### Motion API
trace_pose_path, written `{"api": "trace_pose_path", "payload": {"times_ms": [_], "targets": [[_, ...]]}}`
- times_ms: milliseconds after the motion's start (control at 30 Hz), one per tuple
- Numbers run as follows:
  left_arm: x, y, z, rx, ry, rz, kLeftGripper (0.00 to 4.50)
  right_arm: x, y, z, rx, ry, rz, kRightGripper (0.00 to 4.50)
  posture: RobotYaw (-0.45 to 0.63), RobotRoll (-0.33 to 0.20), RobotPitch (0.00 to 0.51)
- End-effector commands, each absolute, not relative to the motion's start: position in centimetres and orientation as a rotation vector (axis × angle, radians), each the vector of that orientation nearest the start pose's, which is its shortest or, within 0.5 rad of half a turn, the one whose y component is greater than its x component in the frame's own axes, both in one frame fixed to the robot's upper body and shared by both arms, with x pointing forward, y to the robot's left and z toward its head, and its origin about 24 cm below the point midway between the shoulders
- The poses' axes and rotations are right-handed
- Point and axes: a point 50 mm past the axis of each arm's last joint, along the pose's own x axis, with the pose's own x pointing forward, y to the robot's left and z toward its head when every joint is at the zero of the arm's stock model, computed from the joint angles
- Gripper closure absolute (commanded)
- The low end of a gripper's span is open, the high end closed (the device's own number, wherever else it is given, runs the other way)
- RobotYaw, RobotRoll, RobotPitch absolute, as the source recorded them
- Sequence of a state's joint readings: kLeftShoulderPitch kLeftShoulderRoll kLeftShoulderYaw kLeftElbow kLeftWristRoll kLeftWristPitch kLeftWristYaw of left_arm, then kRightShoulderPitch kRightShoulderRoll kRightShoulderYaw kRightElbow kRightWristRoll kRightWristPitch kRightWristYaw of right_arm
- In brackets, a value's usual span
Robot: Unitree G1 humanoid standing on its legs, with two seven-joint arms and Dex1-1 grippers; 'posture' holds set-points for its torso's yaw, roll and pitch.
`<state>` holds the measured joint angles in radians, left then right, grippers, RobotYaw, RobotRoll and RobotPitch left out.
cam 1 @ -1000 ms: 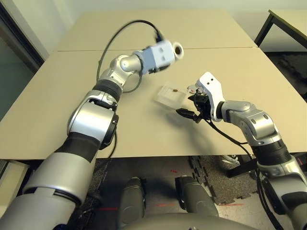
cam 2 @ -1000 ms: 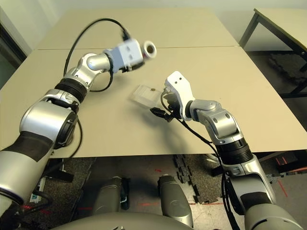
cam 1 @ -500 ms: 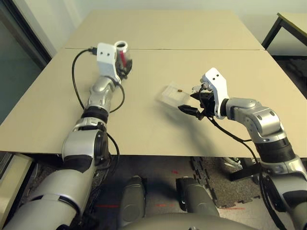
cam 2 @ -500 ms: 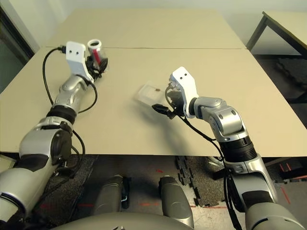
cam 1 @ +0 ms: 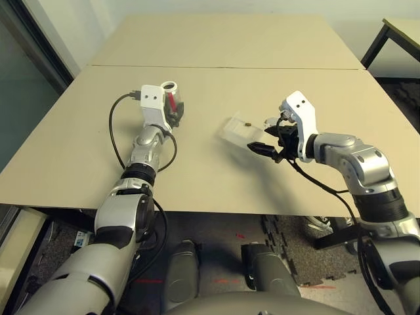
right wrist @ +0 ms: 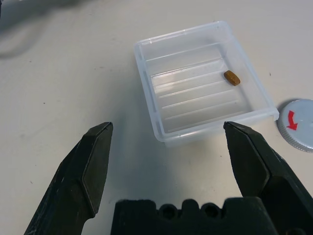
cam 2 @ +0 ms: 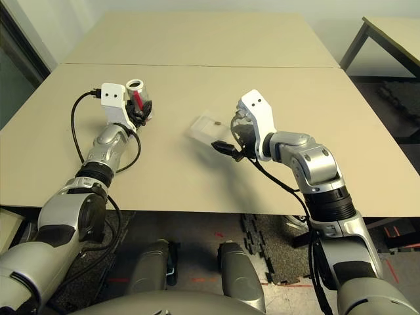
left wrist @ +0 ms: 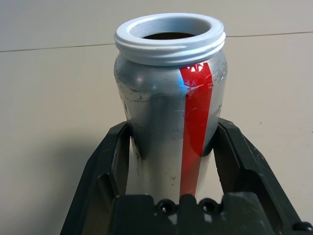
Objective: Pour the medicine from the bottle into the box.
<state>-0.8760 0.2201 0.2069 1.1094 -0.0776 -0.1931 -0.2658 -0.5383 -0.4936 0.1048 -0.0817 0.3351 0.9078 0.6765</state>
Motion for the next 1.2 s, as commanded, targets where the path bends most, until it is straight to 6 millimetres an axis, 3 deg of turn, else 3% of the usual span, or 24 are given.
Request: {"api": "trace_pose_path", "payload": {"times_ms": [33,400,633,800,1200], "targets": [[38.9,18.3,8.6,0.022,0.063,-0.162,1.77,30.5,-15.6,13.6,-0.138,0.416,0.789,0.0,-0.15,0.0,0.102],[38.1,18.6,6.9,0.083,0.106,-0.185,1.77,30.2,-15.6,13.6,-0.129,0.413,0.775,0.0,-0.16,0.0,0.099],[38.1,18.6,7.2,0.095,0.079,-0.189,1.77,30.3,-15.6,13.6,-0.131,0.412,0.775,0.0,-0.16,0.0,0.105],[38.2,18.6,7.8,0.109,0.03,-0.184,0.02,30.2,-15.4,13.5,-0.128,0.414,0.783,0.0,-0.15,0.0,0.103],[38.4,18.6,8.4,0.08,-0.005,-0.154,0.02,30.2,-14.5,13.4,-0.105,0.404,0.796,0.0,-0.14,0.0,0.118]]}}
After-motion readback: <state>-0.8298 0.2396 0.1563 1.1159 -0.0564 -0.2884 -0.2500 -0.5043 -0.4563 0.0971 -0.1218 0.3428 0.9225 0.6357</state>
